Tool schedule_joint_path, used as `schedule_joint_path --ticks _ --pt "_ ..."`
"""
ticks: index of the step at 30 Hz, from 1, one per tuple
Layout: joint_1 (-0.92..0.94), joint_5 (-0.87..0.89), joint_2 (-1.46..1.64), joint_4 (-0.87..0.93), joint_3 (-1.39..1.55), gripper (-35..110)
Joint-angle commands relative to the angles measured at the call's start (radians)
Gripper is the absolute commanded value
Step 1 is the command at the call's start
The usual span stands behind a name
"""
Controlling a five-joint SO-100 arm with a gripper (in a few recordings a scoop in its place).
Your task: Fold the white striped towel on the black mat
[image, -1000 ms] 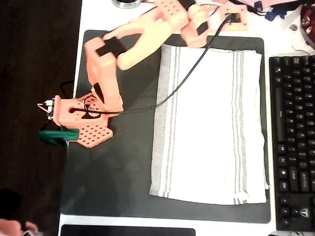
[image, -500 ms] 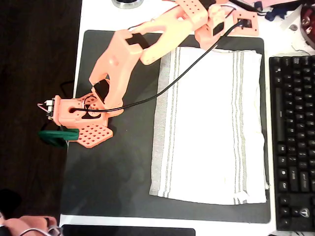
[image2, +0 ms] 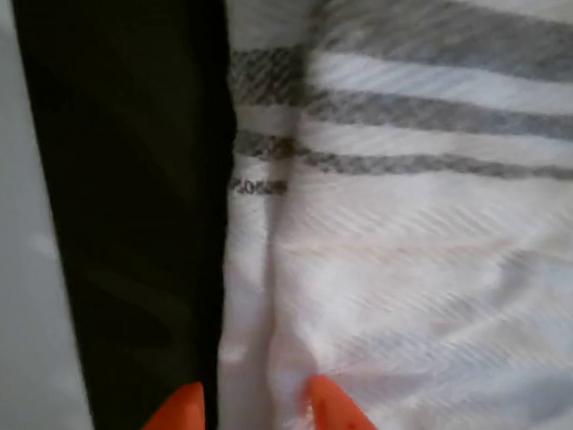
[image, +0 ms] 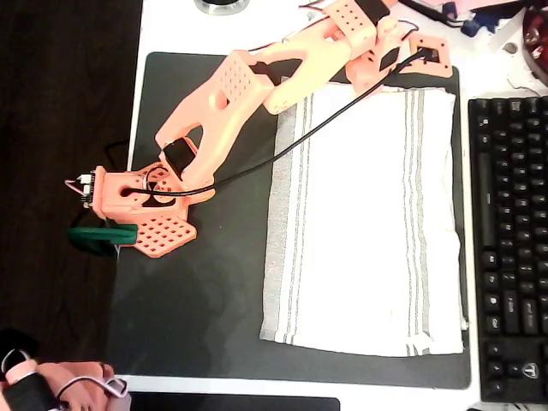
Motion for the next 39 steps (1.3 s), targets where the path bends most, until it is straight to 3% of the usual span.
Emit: schedule_joint_path --ticks 1,10,17,39 --pt "-0.018 -0.018 0.000 0.012 -0.071 14" --pt "-0.006 -0.046 -0.075 0.000 -0.130 11" --pt "0.003 -0.052 -0.091 -0.009 -0.121 0" --pt "-0.104 0.003 0.048 0.095 -0.256 0"
